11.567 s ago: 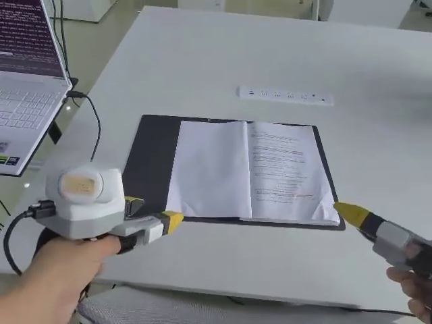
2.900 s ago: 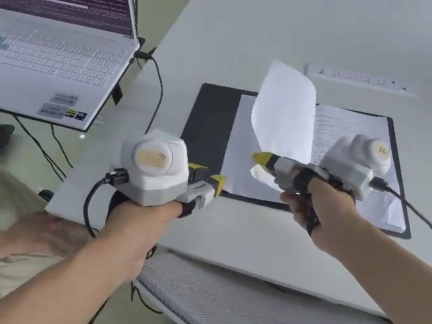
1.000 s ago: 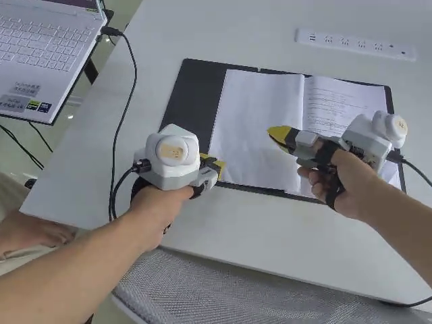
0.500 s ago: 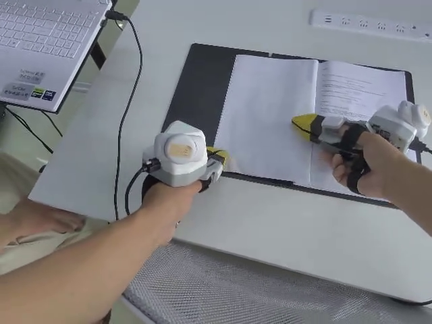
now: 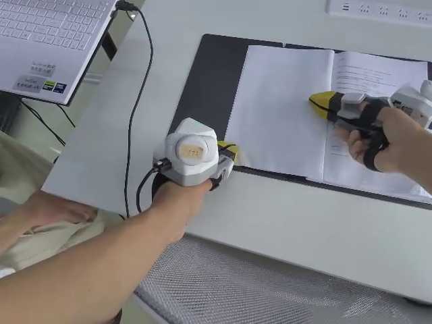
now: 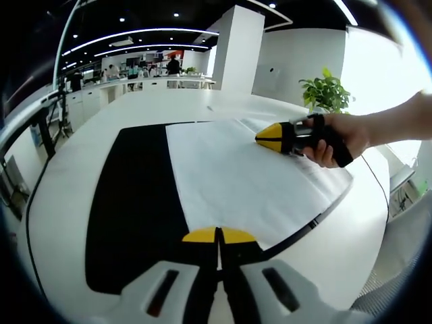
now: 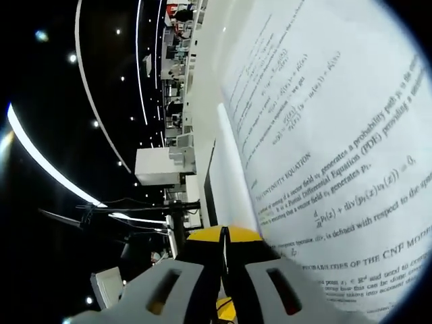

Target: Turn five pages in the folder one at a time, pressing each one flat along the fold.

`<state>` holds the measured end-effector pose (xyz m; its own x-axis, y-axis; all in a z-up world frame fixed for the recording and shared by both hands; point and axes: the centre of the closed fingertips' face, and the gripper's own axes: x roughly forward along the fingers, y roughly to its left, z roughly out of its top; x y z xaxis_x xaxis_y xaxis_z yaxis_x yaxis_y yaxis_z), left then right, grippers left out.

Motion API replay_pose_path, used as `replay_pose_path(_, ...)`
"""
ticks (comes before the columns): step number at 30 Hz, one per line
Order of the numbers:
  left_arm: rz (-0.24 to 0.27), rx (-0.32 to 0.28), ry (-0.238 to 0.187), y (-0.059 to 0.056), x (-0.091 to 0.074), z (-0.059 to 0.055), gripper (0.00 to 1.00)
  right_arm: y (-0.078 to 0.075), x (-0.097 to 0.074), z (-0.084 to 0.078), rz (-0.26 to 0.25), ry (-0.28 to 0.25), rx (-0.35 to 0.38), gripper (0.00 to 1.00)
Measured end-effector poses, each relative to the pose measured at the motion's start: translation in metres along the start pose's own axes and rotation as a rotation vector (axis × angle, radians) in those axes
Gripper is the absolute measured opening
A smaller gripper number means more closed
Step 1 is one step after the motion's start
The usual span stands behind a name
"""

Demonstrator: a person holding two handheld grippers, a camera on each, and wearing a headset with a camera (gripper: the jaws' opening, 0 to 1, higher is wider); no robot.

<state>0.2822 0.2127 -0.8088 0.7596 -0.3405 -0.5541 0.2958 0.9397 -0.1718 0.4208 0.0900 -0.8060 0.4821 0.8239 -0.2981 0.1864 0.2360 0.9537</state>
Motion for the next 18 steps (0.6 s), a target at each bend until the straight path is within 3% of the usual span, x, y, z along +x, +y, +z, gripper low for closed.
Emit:
replay_pose_path(5,0.005,0.002,-0.005,0.000,-0.001,0.000,0.00,0.000,0.004,0.020,0.006,-0.060,0.068,0.00)
replay_pose_path(12,0.009,0.000,-0.008,0.005,0.006,-0.003,0.00,0.006,0.017,0.039,-0.008,-0.119,0.061,0.00)
replay_pose_path(18,0.009,0.003,-0.010,0.006,0.008,-0.005,0.00,0.017,0.029,0.049,-0.032,-0.137,0.033,0.00)
